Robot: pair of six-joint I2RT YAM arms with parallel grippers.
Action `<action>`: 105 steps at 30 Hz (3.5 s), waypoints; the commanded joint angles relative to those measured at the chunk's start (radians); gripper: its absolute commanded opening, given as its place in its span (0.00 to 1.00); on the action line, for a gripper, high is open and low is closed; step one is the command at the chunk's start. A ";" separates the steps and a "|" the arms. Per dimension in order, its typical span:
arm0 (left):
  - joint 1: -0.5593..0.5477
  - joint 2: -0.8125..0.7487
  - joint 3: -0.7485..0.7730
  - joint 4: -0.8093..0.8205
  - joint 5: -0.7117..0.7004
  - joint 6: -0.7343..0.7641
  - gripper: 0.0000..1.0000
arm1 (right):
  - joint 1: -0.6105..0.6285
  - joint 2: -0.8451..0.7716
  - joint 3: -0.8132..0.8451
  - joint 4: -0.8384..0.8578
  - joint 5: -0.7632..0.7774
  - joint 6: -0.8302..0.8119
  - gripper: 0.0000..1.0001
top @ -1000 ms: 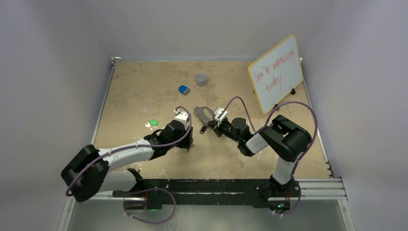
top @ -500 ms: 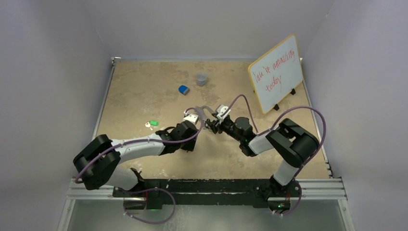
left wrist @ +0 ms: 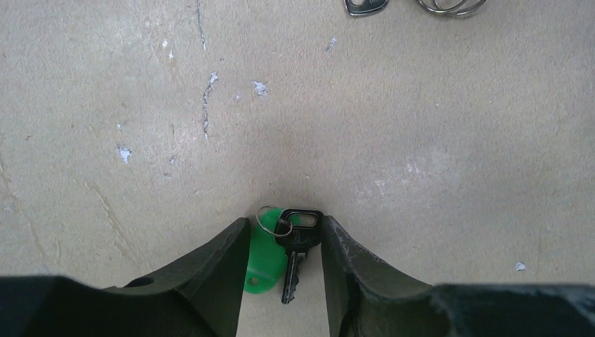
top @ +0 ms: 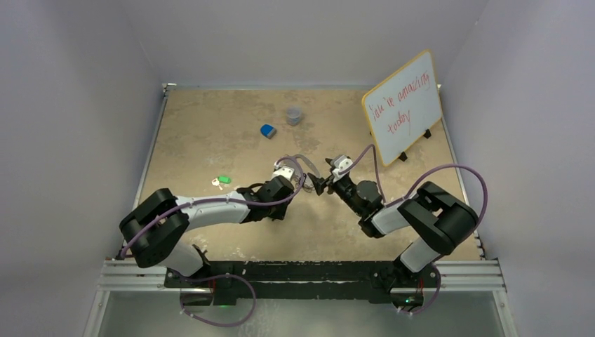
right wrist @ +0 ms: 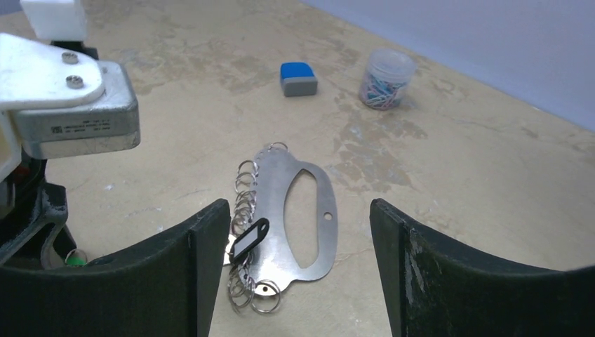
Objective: Remove the keys from the keyring
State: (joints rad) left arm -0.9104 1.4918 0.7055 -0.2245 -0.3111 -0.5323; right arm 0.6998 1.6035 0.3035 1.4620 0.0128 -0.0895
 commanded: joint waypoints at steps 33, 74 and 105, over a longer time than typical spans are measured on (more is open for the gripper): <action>0.553 -0.115 -0.168 -0.072 -0.176 -0.275 0.00 | -0.003 -0.130 -0.065 0.151 0.167 0.002 0.77; 0.601 -1.103 0.121 -0.434 -0.168 0.044 0.78 | -0.003 -1.413 0.233 -1.254 0.572 0.128 0.99; 0.609 -1.483 -0.021 -0.259 -0.240 0.179 0.96 | -0.005 -1.602 0.143 -1.230 0.788 -0.118 0.99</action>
State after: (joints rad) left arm -0.3134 0.0113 0.6804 -0.5117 -0.5404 -0.3820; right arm 0.6979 0.0082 0.4496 0.2138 0.7979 -0.1852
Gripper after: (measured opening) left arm 0.948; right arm 0.987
